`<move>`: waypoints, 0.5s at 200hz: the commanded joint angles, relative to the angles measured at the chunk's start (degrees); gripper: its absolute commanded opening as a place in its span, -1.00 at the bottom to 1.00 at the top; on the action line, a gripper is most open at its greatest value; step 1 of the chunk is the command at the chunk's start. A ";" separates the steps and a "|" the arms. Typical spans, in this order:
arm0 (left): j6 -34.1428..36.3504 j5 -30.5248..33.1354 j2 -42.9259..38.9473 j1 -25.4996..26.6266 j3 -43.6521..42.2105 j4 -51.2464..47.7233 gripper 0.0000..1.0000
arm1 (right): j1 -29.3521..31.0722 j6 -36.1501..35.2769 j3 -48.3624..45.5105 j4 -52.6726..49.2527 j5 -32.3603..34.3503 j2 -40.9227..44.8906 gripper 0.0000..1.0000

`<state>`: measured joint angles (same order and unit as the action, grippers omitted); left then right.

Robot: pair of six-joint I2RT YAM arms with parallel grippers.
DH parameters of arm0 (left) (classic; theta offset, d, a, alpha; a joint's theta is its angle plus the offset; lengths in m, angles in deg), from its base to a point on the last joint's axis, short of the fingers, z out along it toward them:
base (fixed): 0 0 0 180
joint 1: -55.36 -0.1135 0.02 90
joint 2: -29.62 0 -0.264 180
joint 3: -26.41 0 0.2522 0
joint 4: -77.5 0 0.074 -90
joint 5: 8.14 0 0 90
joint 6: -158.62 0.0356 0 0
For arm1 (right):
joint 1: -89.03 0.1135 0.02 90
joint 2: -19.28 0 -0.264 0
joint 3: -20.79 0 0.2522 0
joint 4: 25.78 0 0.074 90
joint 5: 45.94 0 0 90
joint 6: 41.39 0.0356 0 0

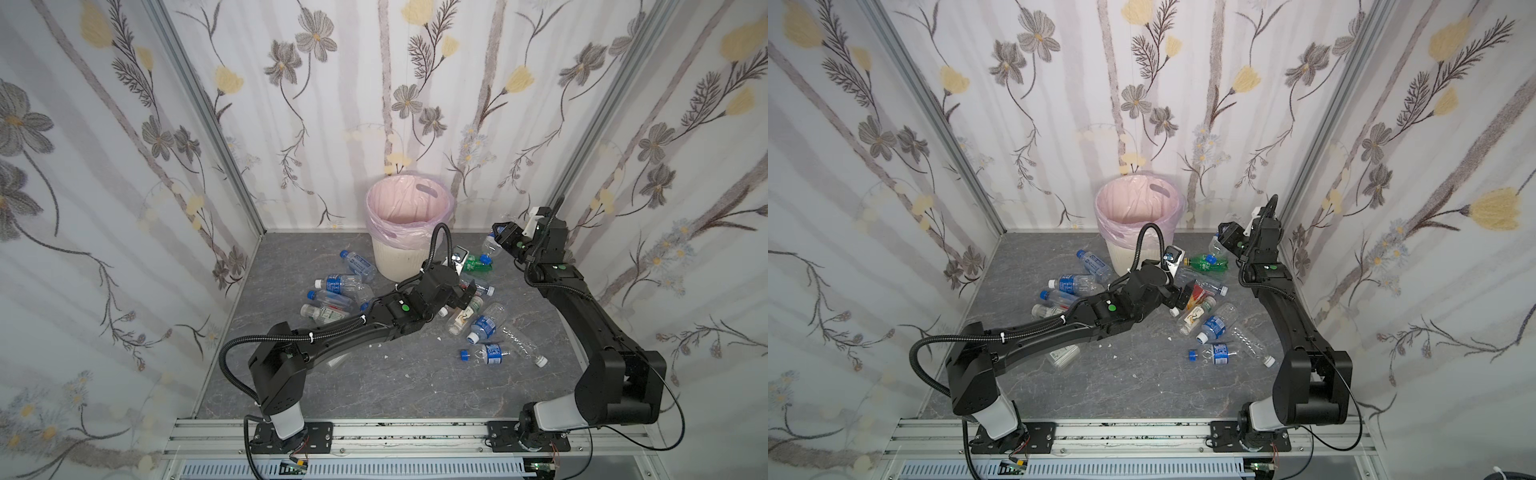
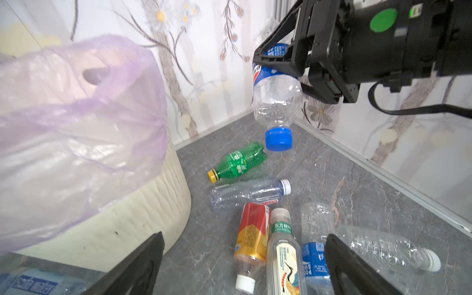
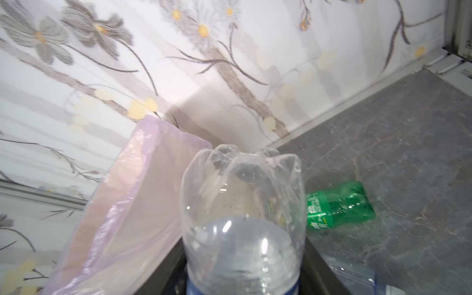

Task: Throw the plastic bottles in the bin
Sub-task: 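Open the right gripper over the bin while the left gripper moves beside it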

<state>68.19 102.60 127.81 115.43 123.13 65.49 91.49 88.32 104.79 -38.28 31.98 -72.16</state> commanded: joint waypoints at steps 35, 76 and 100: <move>9.88 3.29 -0.96 -0.81 6.03 -2.35 1.00 | 5.33 4.00 5.58 9.01 -1.30 4.05 0.09; 12.52 4.77 -3.60 -3.88 10.98 -3.25 1.00 | 10.38 1.71 16.39 9.47 1.62 2.61 0.08; 11.82 3.54 -6.82 -6.17 12.40 -3.25 1.00 | 14.67 -4.63 24.52 8.70 6.49 1.51 0.08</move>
<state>78.97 105.90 123.81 110.88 134.04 61.84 103.01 89.72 123.10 -31.70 32.96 -69.58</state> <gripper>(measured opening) 0.997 0.542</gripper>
